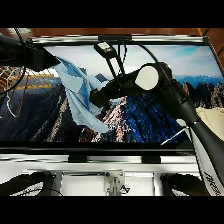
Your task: Fold the shirts.
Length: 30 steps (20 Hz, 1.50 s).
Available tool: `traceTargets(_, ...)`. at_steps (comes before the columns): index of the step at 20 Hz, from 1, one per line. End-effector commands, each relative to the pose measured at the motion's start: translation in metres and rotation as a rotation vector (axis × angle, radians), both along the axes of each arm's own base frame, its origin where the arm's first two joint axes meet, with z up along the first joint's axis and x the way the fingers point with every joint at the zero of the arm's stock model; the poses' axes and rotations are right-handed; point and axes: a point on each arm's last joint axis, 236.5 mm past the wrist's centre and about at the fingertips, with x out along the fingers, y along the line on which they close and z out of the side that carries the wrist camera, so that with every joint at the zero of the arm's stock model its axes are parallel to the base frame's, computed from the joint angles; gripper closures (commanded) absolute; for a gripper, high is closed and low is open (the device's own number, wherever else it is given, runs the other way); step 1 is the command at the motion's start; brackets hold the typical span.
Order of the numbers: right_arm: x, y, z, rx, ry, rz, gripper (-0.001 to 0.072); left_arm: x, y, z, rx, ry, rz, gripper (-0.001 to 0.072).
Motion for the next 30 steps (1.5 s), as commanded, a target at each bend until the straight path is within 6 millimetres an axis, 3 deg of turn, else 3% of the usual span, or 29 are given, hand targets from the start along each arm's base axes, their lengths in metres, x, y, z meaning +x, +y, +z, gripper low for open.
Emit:
traceTargets(1,-0.005,0.019,-0.017,-0.002,0.034,0.018,0.0054,0.001,0.001,0.001,0.001,-0.005,0.002,0.0656)
traceTargets(3,0.001,0.029,-0.033,-0.014,0.039,0.011,0.0054,0.001,0.0,0.001,-0.001,-0.008,0.003,0.0655)
traceTargets(6,0.028,0.033,-0.046,-0.012,-0.002,-0.064,0.007,0.0,0.001,0.002,-0.004,-0.009,0.005,0.0656)
traceTargets(9,0.058,0.027,-0.04,-0.008,-0.094,-0.155,0.0353,0.0,0.001,0.003,-0.004,-0.011,0.005,0.0655)
traceTargets(11,0.062,0.019,-0.041,-0.026,-0.099,-0.171,0.0626,0.001,0.002,0.003,-0.002,-0.013,0.008,0.0655)
traceTargets(14,0.063,-0.011,-0.027,-0.107,-0.155,-0.164,0.0633,0.006,0.013,-0.002,0.046,-0.019,0.04,0.0656)
traceTargets(16,0.066,-0.049,0.001,-0.186,-0.261,-0.187,0.0633,0.008,0.027,-0.012,0.118,-0.012,0.065,0.0655)
traceTargets(18,0.064,-0.086,0.051,-0.196,-0.383,-0.242,0.0633,0.006,0.033,-0.023,0.153,0.024,0.068,0.0655)
traceTargets(21,0.035,-0.101,0.113,-0.083,-0.464,-0.269,0.0633,-0.003,0.012,-0.032,0.129,0.076,-0.005,0.0655)
traceTargets(23,0.006,-0.102,0.145,-0.032,-0.522,-0.237,0.0634,-0.01,-0.013,-0.016,0.057,0.038,-0.066,0.0656)
traceTargets(25,-0.016,-0.114,0.186,-0.009,-0.634,-0.241,0.0634,-0.018,-0.034,0.025,-0.03,-0.081,-0.101,0.0656)
traceTargets(27,-0.034,-0.133,0.245,0.06,-0.752,-0.29,0.0634,-0.03,-0.046,0.088,-0.156,-0.266,-0.114,0.0656)
traceTargets(29,-0.054,-0.149,0.305,0.179,-0.843,-0.326,0.0634,-0.049,-0.04,0.158,-0.309,-0.468,-0.084,0.0656)
traceTargets(30,-0.063,-0.154,0.325,0.236,-0.86,-0.337,0.0634,-0.062,-0.032,0.187,-0.372,-0.55,-0.068,0.0655)
